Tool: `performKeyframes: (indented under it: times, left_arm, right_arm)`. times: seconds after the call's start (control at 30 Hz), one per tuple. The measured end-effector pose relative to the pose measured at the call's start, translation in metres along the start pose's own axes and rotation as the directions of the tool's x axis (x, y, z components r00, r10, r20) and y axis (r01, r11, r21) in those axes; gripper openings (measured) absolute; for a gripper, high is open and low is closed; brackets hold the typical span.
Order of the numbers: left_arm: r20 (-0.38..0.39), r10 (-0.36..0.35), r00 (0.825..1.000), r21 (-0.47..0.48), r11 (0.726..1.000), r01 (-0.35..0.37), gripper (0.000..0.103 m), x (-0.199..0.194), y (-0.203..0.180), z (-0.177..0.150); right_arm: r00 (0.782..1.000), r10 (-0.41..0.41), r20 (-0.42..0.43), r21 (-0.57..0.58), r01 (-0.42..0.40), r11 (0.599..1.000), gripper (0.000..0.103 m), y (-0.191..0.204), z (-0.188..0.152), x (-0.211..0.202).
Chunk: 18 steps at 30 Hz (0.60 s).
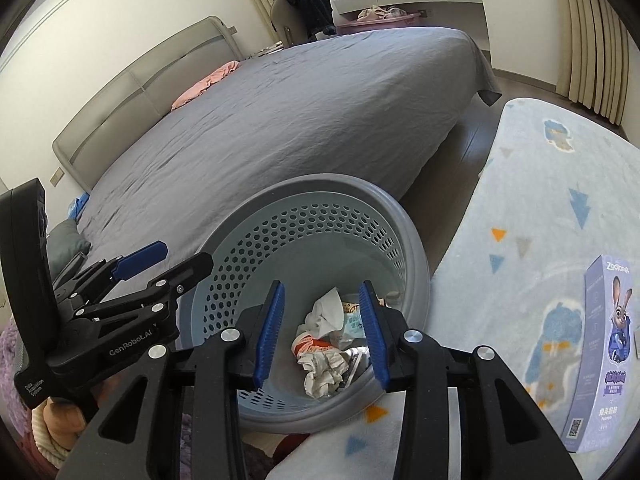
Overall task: Collect trash
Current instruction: 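Open both grippers to drop the sock, card box and hair tie, then move both grippers from the basket back toward the blue blanket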
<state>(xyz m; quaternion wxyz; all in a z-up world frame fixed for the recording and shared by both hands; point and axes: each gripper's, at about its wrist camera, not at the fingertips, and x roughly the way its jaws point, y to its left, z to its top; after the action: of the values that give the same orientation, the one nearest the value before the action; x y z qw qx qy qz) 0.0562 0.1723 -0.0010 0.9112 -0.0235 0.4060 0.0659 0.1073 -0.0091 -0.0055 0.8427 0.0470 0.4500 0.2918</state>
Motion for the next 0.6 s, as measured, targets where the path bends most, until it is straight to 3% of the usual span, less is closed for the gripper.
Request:
performKeyframes:
  times: [0.6]
  left_arm:
    - [0.011,0.017,1.0,-0.003,1.0,-0.017,0.073,-0.0014,0.0018,-0.0006]
  right_arm:
    - [0.999,-0.029,0.018,0.008,0.029,1.0,0.037,-0.0032,-0.0053,-0.0094]
